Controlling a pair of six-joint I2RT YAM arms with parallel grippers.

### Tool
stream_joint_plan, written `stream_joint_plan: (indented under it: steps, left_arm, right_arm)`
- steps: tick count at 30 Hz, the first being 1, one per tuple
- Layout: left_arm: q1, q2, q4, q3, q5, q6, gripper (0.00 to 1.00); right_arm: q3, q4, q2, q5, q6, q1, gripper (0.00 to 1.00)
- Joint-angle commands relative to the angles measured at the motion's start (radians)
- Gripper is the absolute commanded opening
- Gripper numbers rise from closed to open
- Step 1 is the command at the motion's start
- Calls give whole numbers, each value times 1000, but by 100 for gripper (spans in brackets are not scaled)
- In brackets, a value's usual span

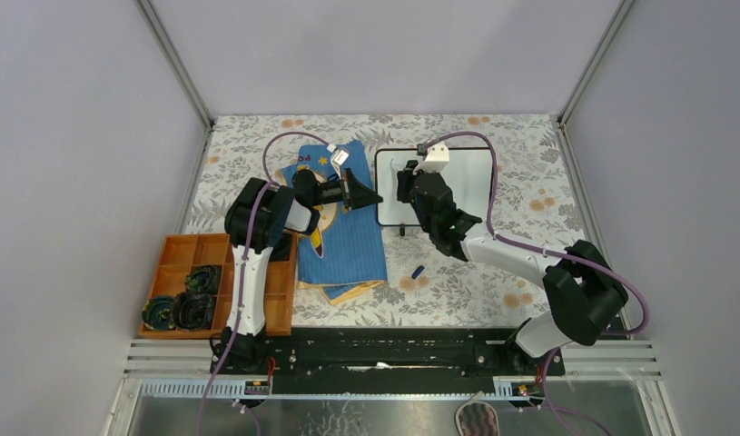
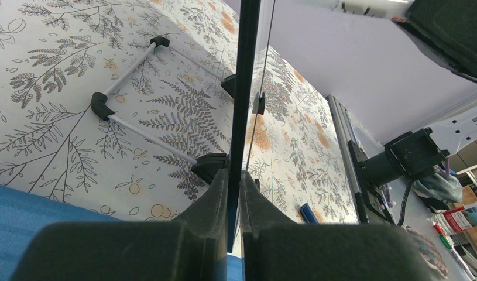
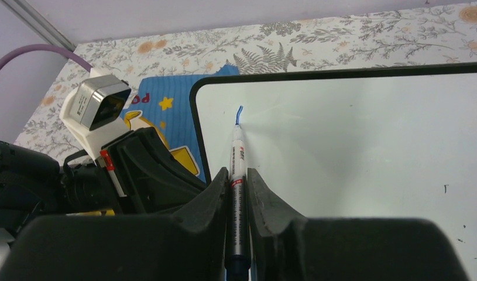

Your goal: Write a sentence on the whiteboard

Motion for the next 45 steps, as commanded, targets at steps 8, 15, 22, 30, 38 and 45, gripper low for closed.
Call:
stream_joint_plan:
  steps: [8,15,22,30,38,45]
  left_arm:
    - [19,0,-7,-16,-6,4,0]
    - [19,-3,-10,-18,-6,7,0]
    - [19,-3,-12,-18,-6,10,0]
    - [19,-5,-18,-19,-4,15,0]
    - [19,-4,-21,-18,-4,15,0]
    - [19,-6,-23,-20,-3,19,0]
  right_arm:
    - [-43,-58,-54,-8,12,-11,0]
    - [-64,-76,-61,-24,22,-11,0]
    - [-71,-85,-69,-18,25,-11,0]
    - [-70,-105,-92,51,10,-14,0]
    - [-88,-94,-124,49,2,-16,0]
    - [-133,-10,-177,-14,-10,-16,0]
